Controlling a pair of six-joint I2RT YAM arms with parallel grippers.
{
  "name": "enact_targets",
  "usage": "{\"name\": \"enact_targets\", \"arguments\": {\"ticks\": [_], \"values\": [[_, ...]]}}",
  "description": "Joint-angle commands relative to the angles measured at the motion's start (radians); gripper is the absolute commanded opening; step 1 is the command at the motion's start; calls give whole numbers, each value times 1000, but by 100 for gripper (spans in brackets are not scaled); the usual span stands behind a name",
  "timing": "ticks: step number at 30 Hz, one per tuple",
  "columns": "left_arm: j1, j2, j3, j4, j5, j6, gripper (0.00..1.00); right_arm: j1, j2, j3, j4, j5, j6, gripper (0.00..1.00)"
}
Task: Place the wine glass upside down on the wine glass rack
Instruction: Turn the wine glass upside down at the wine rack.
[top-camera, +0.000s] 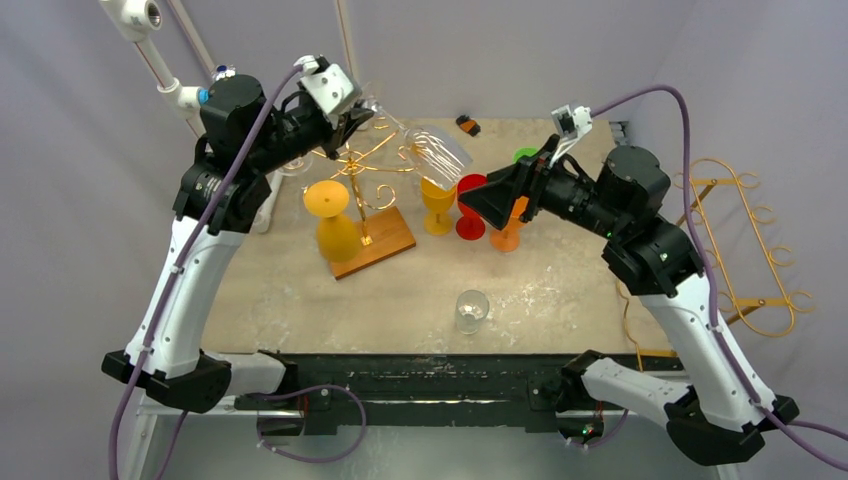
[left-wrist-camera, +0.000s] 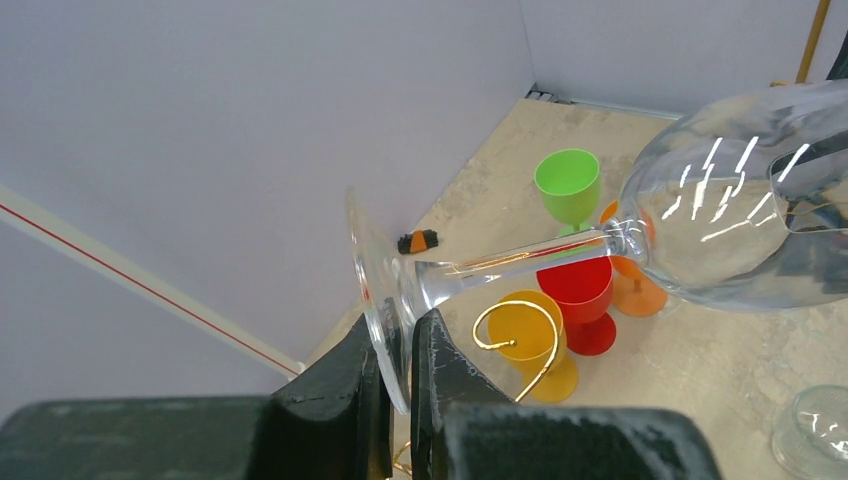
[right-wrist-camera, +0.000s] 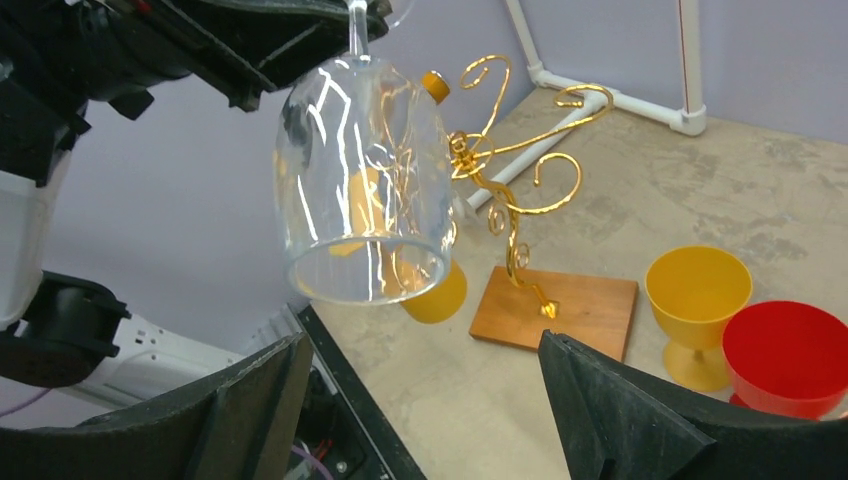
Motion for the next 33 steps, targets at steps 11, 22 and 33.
{"name": "enact_targets", "arguments": {"ticks": [11, 22, 33], "values": [[0, -121, -77, 118, 56, 423, 0, 1, 50, 248, -233, -23, -194, 99], [0, -251, -267, 319, 223, 624, 0, 131, 278, 364, -183, -195, -236, 99], [0, -277, -312, 303, 337, 762, 0, 177, 280, 257, -110, -270, -252, 99]]}}
